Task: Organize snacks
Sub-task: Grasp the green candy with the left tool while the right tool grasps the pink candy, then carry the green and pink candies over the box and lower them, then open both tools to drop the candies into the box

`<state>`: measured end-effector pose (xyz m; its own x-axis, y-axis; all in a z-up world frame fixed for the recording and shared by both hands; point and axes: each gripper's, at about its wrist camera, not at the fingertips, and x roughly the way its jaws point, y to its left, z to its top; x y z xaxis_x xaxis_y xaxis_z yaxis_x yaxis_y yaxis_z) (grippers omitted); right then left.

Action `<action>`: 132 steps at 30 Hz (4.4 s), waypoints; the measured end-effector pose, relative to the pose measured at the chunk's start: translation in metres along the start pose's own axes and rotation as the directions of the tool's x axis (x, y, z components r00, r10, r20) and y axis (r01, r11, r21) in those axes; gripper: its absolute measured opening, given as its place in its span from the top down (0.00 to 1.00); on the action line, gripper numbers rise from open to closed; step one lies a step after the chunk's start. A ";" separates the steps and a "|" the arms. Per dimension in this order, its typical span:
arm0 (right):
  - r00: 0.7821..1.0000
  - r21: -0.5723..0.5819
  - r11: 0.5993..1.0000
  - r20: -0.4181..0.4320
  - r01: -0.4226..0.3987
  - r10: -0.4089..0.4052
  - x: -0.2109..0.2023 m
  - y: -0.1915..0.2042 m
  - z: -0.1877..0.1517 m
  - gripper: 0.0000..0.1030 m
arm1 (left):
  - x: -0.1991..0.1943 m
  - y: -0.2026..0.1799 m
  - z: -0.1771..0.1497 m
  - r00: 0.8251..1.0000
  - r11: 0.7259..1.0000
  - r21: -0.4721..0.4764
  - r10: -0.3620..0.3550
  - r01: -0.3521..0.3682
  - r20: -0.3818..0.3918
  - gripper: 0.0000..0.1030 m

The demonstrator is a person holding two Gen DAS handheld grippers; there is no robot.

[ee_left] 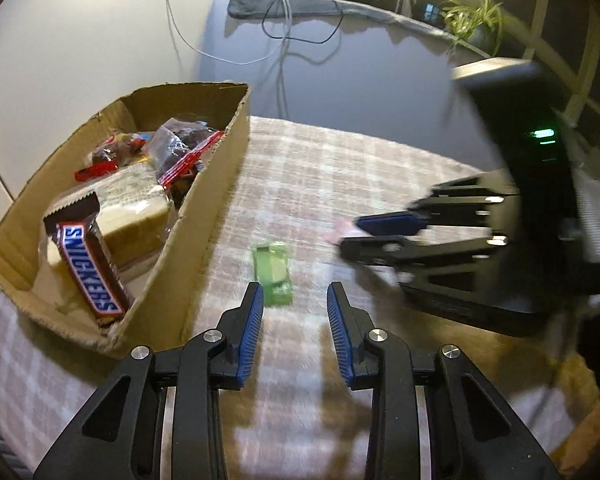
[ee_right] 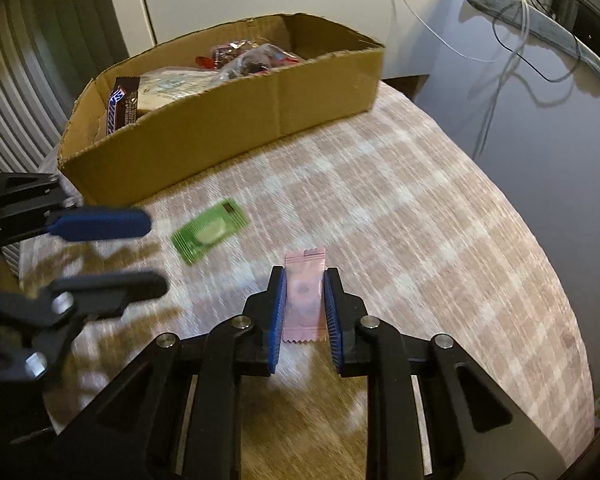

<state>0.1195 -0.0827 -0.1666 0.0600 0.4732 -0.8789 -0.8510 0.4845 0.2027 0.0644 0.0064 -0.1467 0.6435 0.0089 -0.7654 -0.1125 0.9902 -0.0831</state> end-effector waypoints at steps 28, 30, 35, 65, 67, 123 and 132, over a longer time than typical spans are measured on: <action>0.996 0.013 0.999 0.078 -0.036 0.035 -0.006 -0.007 -0.013 0.81 | 0.033 -0.023 0.009 0.990 0.987 0.085 0.138 -0.135 -0.037 0.81; 0.996 0.022 0.999 0.077 -0.037 0.035 -0.007 -0.008 -0.013 0.81 | 0.028 -0.022 0.008 0.991 0.990 0.078 0.125 -0.121 -0.039 0.81; 0.996 0.068 0.997 0.082 -0.045 0.039 -0.011 -0.014 -0.013 0.82 | 0.017 -0.020 0.008 0.996 0.994 0.071 0.083 -0.082 -0.022 0.81; 0.988 0.130 0.992 0.152 0.002 -0.022 -0.040 0.025 0.083 0.82 | -0.068 0.091 0.031 0.982 1.000 -0.031 0.014 -0.008 0.187 0.81; 0.988 0.133 0.991 0.152 -0.002 -0.019 -0.036 0.027 0.093 0.82 | -0.068 0.102 0.033 0.981 0.999 -0.039 0.018 -0.011 0.194 0.81; 0.987 0.153 0.988 0.150 0.029 -0.052 0.018 0.039 0.167 0.23 | -0.056 0.159 0.062 0.982 0.997 -0.052 0.062 -0.054 0.181 0.33; 0.982 0.172 0.984 0.173 0.042 -0.072 0.007 0.039 0.163 0.14 | -0.064 0.157 0.059 0.980 0.995 -0.058 0.091 -0.082 0.178 0.22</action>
<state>0.1713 0.0594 -0.0942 0.2104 0.5571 -0.8033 -0.7452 0.6233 0.2371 0.0505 0.1695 -0.0733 0.7553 0.1241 -0.6436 -0.2087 0.9764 -0.0566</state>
